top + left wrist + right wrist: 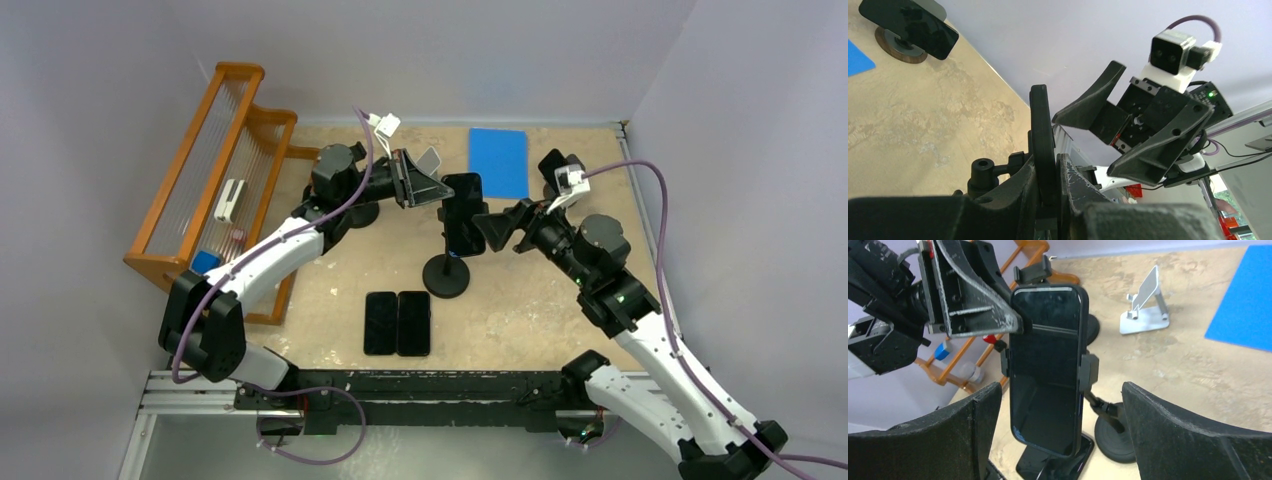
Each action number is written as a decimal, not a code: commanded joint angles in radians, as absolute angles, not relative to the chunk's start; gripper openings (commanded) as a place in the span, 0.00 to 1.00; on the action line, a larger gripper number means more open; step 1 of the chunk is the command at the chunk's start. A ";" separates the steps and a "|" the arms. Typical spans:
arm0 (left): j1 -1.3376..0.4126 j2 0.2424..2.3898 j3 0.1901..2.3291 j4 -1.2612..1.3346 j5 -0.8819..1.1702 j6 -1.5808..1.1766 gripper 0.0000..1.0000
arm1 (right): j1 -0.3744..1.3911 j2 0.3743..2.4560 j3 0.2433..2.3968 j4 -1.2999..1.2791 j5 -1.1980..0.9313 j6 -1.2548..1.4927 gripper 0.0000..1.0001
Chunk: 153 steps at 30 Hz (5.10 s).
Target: Remove the phone from the phone stand
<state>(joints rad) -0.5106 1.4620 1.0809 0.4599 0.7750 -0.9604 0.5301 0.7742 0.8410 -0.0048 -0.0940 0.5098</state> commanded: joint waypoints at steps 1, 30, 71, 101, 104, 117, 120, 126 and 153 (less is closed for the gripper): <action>-0.499 1.438 1.046 0.453 0.757 -0.931 0.00 | 0.532 0.709 0.753 0.119 -0.169 0.594 0.91; -0.495 1.437 1.027 0.425 0.729 -0.923 0.00 | 1.042 1.019 1.155 -0.404 0.654 0.633 0.99; -0.495 1.440 1.048 0.395 0.740 -0.922 0.00 | 1.059 1.155 1.212 -0.434 0.651 0.414 0.93; -0.495 1.392 1.039 0.405 0.759 -0.932 0.31 | 1.002 1.177 1.252 -0.424 0.562 0.399 0.63; -0.495 1.366 1.054 0.373 0.756 -0.919 0.43 | 1.001 1.174 1.261 -0.426 0.551 0.395 0.58; -0.495 1.281 1.024 0.292 0.784 -0.903 0.57 | 1.002 1.180 1.282 -0.428 0.526 0.386 0.41; -0.495 1.290 1.020 0.281 0.806 -0.905 0.57 | 1.002 1.181 1.282 -0.425 0.524 0.386 0.41; -0.495 1.293 0.996 0.272 0.823 -0.901 0.56 | 1.002 1.181 1.282 -0.419 0.525 0.386 0.40; -0.495 1.335 0.988 0.350 0.864 -0.932 0.42 | 1.002 1.180 1.266 -0.407 0.515 0.390 0.40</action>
